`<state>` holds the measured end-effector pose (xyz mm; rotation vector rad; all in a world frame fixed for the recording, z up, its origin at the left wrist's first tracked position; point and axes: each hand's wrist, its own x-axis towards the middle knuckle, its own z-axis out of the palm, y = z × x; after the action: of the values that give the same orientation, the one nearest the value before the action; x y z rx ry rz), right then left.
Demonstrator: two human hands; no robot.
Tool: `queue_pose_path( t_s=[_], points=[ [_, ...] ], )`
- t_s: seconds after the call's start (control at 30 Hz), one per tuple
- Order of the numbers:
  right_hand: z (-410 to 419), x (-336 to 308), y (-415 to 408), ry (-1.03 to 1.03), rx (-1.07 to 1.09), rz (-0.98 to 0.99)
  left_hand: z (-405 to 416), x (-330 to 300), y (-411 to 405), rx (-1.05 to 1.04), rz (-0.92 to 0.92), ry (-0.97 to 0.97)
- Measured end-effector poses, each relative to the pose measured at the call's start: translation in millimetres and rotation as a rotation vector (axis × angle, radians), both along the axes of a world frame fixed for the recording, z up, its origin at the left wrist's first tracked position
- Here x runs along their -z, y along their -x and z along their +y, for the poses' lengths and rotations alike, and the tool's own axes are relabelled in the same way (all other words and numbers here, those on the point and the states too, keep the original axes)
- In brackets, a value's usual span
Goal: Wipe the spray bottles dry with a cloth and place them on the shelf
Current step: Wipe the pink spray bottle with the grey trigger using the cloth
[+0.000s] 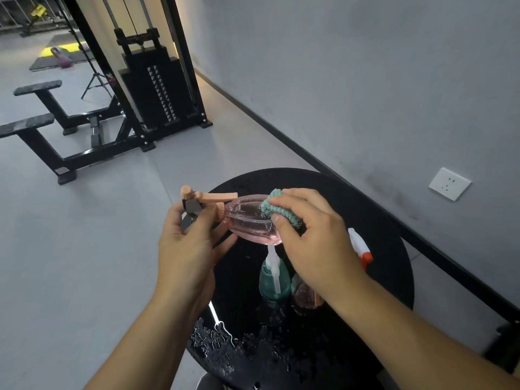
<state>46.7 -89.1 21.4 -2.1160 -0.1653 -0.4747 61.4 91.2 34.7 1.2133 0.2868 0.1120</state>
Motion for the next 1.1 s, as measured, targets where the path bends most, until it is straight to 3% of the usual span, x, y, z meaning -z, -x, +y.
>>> queue_pose_path(
  t_s=[0.17,0.3,0.5,0.67,0.83,1.1],
  points=[
    [5.4,-2.6,-0.3,0.118,-0.042,-0.039,-2.0,-1.5,0.5,0.001,-0.009,0.032],
    [0.6,-1.6,-2.5,0.071,0.025,0.004,-1.4,0.0,0.0,-0.004,-0.001,0.022],
    [6.5,-4.7,-0.3,0.2,-0.079,-0.011,-6.7,1.2,2.4,0.042,-0.008,0.016],
    [0.1,-4.2,-3.4,0.126,0.008,0.009,-7.5,1.2,1.3,0.041,-0.007,0.016],
    [8.3,-4.5,-0.8,0.22,-0.073,-0.027,-12.7,3.1,4.6,0.075,-0.017,-0.012],
    [3.8,-6.3,-1.5,0.179,-0.061,-0.001,-12.1,2.3,3.9,0.076,-0.021,-0.006]
  ],
)
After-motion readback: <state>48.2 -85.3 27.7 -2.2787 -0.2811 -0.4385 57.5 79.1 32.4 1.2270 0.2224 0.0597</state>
